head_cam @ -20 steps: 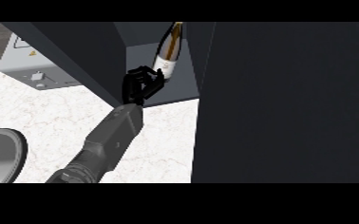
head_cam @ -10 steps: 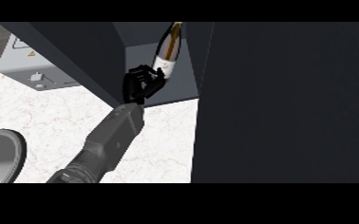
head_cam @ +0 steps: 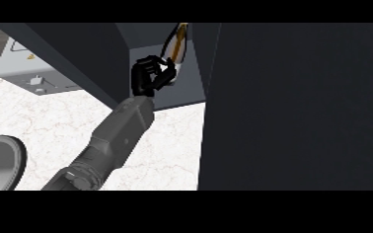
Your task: Pick up the wine, place it into the cabinet and close the cabinet
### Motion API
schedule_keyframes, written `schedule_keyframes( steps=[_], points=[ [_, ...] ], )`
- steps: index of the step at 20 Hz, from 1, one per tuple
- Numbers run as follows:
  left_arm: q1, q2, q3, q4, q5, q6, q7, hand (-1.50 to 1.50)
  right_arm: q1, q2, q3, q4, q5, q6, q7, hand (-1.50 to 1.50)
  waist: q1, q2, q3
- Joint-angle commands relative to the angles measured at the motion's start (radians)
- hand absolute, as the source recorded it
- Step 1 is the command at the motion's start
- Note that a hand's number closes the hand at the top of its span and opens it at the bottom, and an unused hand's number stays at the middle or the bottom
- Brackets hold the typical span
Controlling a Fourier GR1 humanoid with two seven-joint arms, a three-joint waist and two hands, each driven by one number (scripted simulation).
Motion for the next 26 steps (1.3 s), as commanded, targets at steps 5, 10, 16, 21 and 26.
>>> schedule_keyframes(
  steps=[5,10,16,21,26],
  points=[
    [-0.072,0.0,-0.01,0.014,0.021,0.043,0.037,1.5,0.022,-0.011,-0.034,-0.011,-0.029,0.016,-0.016,-1.5,0.012,0.005,0.002],
    [-0.127,0.0,-0.002,0.027,0.029,0.068,0.061,1.5,0.035,-0.013,-0.042,0.0,-0.015,0.021,-0.029,-1.5,0.017,0.009,0.002],
    [-0.183,0.0,0.016,0.075,0.038,0.073,0.148,1.5,0.052,-0.022,-0.063,-0.037,-0.027,0.019,-0.01,-1.5,0.028,0.007,0.002],
    [-0.212,0.028,0.031,0.095,0.043,0.091,0.156,1.5,0.052,-0.024,-0.081,-0.026,-0.043,0.032,-0.031,-1.5,0.035,0.013,0.004],
    [-0.198,0.065,-0.091,0.147,-0.084,0.15,0.106,1.5,0.043,-0.012,-0.055,-0.01,-0.033,0.038,-0.04,-1.5,0.037,0.02,0.004]
  ],
)
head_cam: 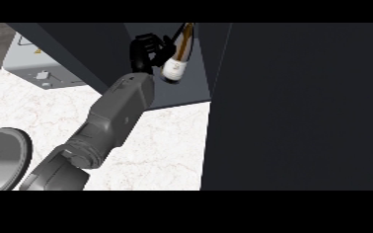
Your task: Pick up the wine, place it into the cabinet and close the cabinet
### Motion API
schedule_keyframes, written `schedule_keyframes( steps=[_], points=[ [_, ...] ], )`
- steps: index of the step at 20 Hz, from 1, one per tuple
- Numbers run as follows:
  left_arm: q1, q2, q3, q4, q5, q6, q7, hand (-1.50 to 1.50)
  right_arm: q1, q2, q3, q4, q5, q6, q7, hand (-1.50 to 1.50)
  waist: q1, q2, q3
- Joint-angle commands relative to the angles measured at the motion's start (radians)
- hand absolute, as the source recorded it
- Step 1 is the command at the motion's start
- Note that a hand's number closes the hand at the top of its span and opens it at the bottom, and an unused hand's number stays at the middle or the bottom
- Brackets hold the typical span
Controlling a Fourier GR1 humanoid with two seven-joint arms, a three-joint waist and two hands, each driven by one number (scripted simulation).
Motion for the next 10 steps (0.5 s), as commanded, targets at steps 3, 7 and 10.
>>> schedule_keyframes(
  steps=[3,7,10],
  points=[
    [0.005,0.046,-0.085,0.031,-0.09,0.115,-0.005,1.5,0.017,0.0,-0.004,-0.022,-0.03,0.017,-0.007,-1.5,-0.015,0.01,0.001],
    [0.02,0.067,-0.112,0.032,-0.119,0.169,0.012,1.5,0.015,0.007,0.001,-0.017,-0.026,0.013,-0.007,-1.5,-0.016,0.014,0.0],
    [0.038,0.086,-0.112,0.032,-0.12,0.199,0.025,1.5,0.012,0.006,-0.004,-0.021,-0.021,0.013,-0.011,-1.5,-0.027,0.02,-0.001]
  ],
)
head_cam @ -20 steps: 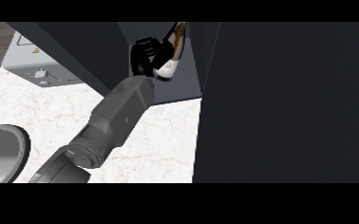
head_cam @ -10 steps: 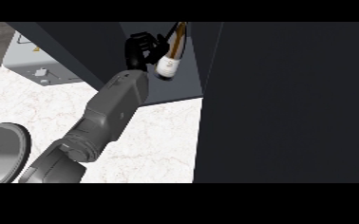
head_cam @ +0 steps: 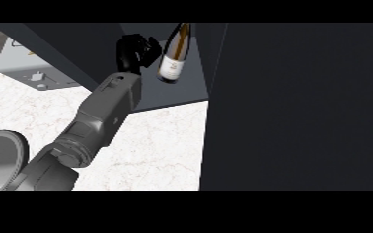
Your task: Pick up the wine, place it into the cabinet and close the cabinet
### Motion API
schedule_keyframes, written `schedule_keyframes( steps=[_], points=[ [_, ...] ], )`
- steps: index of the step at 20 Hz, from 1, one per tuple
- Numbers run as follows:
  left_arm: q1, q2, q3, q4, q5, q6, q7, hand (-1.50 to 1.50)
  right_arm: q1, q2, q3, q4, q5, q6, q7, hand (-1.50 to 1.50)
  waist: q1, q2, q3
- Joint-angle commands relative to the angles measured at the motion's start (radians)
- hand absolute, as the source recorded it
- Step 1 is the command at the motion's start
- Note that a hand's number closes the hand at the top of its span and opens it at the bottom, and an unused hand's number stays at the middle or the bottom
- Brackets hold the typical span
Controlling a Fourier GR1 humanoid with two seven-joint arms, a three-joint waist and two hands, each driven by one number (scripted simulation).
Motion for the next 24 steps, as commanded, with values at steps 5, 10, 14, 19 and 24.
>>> schedule_keyframes(
  steps=[5,10,14,19,24],
  points=[
    [0.052,0.043,-0.043,0.003,-0.048,0.057,0.04,1.5,-0.002,-0.003,0.001,-0.013,-0.022,0.016,-0.007,-1.5,0.002,0.008,-0.002],
    [0.065,0.042,-0.05,0.003,-0.057,-0.032,0.045,-1.5,0.016,0.011,0.004,-0.032,-0.027,0.006,-0.002,-1.5,0.003,0.001,-0.003],
    [0.052,0.058,-0.046,0.003,-0.054,-0.024,0.073,-1.5,-0.02,0.004,0.007,-0.009,-0.014,0.004,-0.001,-1.5,-0.001,0.011,-0.005],
    [0.051,0.051,-0.045,0.003,-0.053,-0.025,0.078,-1.5,-0.006,0.007,0.006,-0.008,-0.02,0.005,-0.002,-1.5,0.002,0.005,-0.004],
    [0.046,0.083,-0.056,0.003,-0.066,-0.048,0.052,-1.5,0.0,0.01,0.027,-0.04,-0.023,0.006,0.011,-1.5,0.01,-0.006,-0.004]
  ],
)
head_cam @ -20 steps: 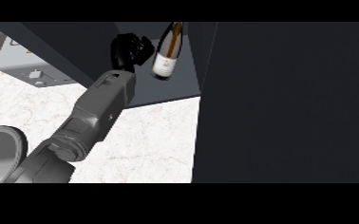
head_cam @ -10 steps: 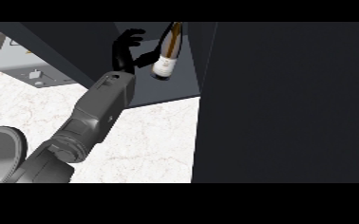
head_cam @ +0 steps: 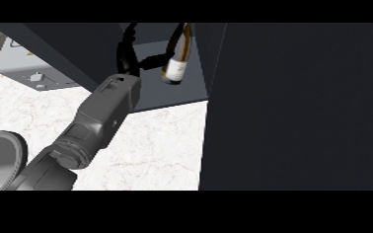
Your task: Pick up the wine, place it into the cabinet and close the cabinet
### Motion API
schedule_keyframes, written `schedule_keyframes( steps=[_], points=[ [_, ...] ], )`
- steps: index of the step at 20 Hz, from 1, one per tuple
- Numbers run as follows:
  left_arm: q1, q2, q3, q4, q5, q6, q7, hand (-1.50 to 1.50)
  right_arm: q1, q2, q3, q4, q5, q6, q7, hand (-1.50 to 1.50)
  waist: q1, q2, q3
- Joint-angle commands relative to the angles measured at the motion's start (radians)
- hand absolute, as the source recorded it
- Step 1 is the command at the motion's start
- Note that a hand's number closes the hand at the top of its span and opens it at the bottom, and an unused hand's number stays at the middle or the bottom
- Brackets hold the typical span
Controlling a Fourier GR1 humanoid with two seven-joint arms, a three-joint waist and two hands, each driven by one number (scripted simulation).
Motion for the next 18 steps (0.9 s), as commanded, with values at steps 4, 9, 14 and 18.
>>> schedule_keyframes(
  steps=[4,9,14,18],
  points=[
    [0.006,0.092,-0.058,0.016,-0.061,-0.143,-0.025,-1.5,0.03,-0.003,0.003,-0.03,-0.013,0.006,0.01,-1.5,0.031,-0.014,0.001],
    [0.019,0.068,-0.024,-0.08,-0.026,-0.361,-0.098,-1.5,-0.026,0.0,-0.01,0.005,0.01,-0.03,0.018,-1.5,0.079,-0.028,-0.002],
    [-0.003,0.051,0.039,-0.152,0.03,-0.512,-0.171,-1.5,-0.028,-0.005,0.009,-0.04,0.036,-0.072,0.079,-1.5,0.103,-0.048,-0.001],
    [0.037,0.023,0.081,-0.189,0.065,-0.623,-0.207,-1.5,0.03,-0.028,-0.028,-0.071,0.026,-0.057,0.073,-1.5,0.137,-0.061,0.003]
  ],
)
